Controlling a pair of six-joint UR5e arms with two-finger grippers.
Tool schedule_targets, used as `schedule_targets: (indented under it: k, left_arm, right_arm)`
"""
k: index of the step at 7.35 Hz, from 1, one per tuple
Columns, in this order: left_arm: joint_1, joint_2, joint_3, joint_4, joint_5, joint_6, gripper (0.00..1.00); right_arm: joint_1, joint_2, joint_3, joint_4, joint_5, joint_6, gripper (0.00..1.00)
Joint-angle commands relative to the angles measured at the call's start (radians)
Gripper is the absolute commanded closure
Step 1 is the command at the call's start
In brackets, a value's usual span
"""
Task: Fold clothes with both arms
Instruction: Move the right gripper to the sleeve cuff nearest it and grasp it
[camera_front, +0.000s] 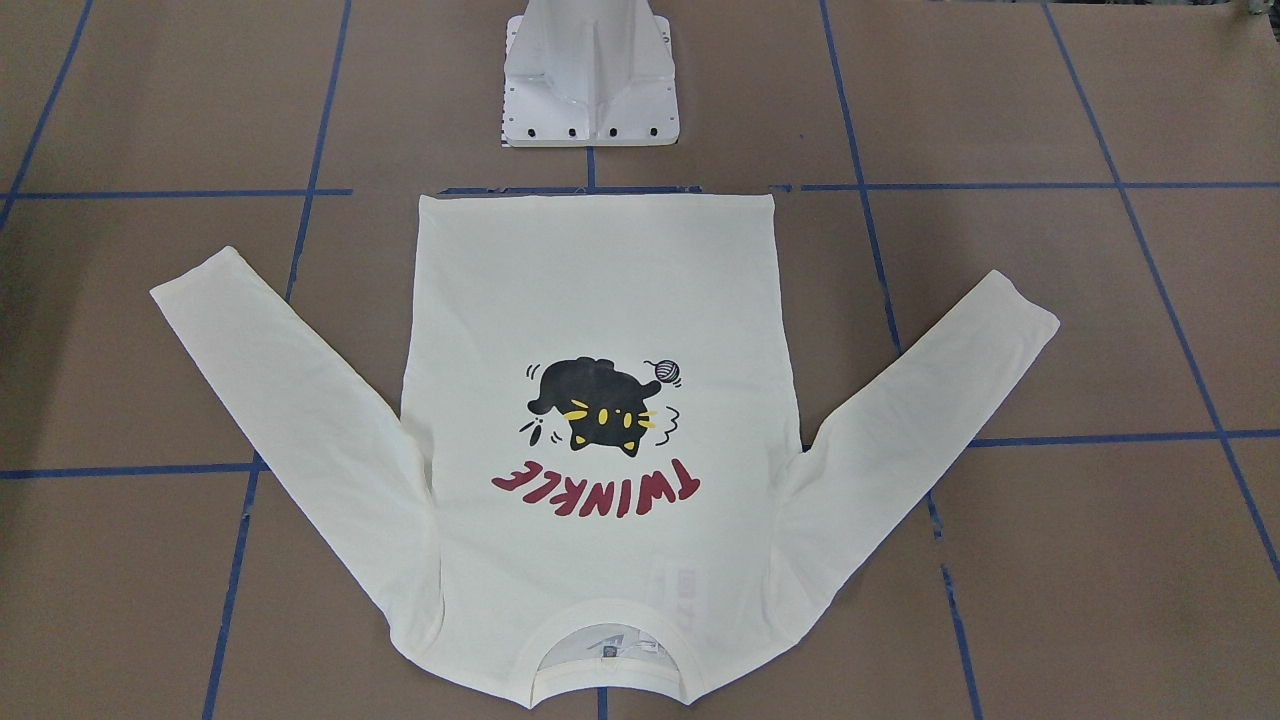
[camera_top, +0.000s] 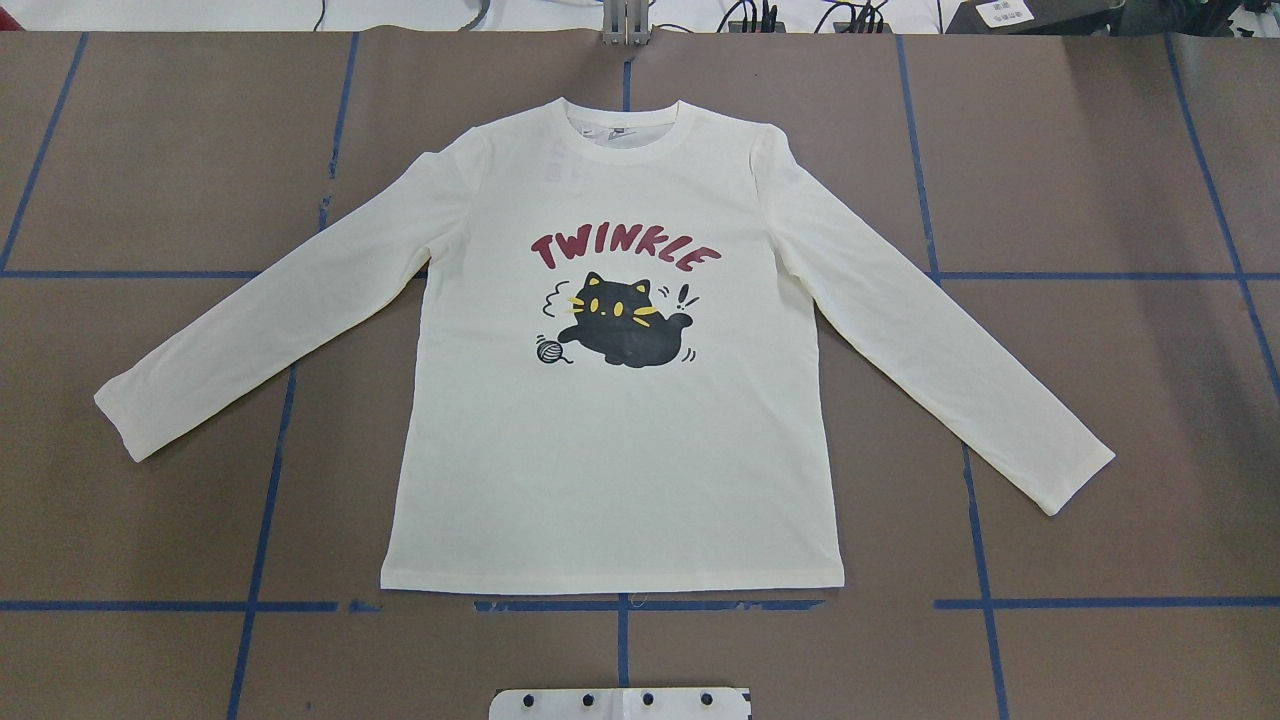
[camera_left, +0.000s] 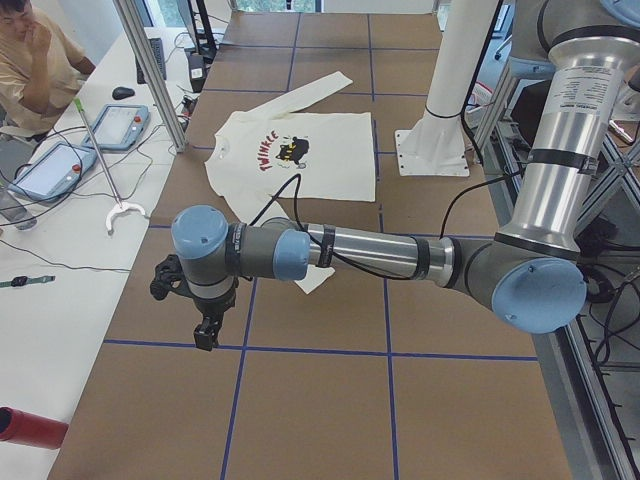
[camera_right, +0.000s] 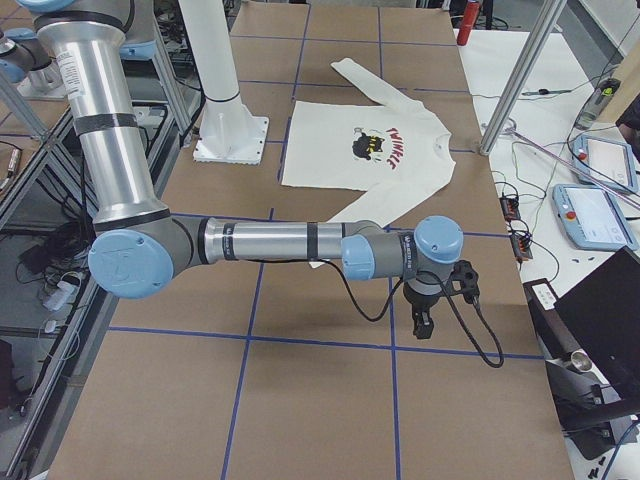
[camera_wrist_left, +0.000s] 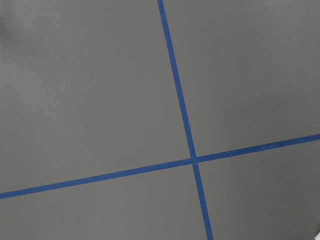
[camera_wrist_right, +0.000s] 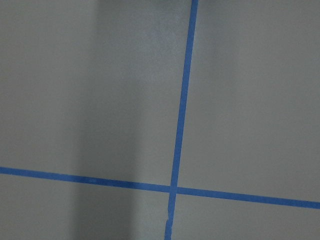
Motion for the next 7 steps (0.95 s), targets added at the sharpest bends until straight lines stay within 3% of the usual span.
schedule_targets:
  k: [1,3,5,7]
  left_arm:
    - [-0.008,-0.038,-0.015,-0.004,-0.007,0.013,0.00]
    - [0.003,-0.025,-0.097,0.065,-0.033,0.001,0.00]
    - [0.049,-0.020,-0.142,0.078,0.013,0.001,0.00]
    - [0.064,-0.005,-0.153,0.065,0.002,0.007,0.00]
  right_arm:
    - [-0.008,-0.016,0.013,0.001,0.021,-0.011,0.00]
    - [-0.011,-0.014,0.017,0.002,0.045,-0.007,0.00]
    - [-0.060,-0.039,0.007,0.014,0.077,-0.004,0.00]
    - [-0.150,-0.121,0.029,0.304,0.117,0.022,0.00]
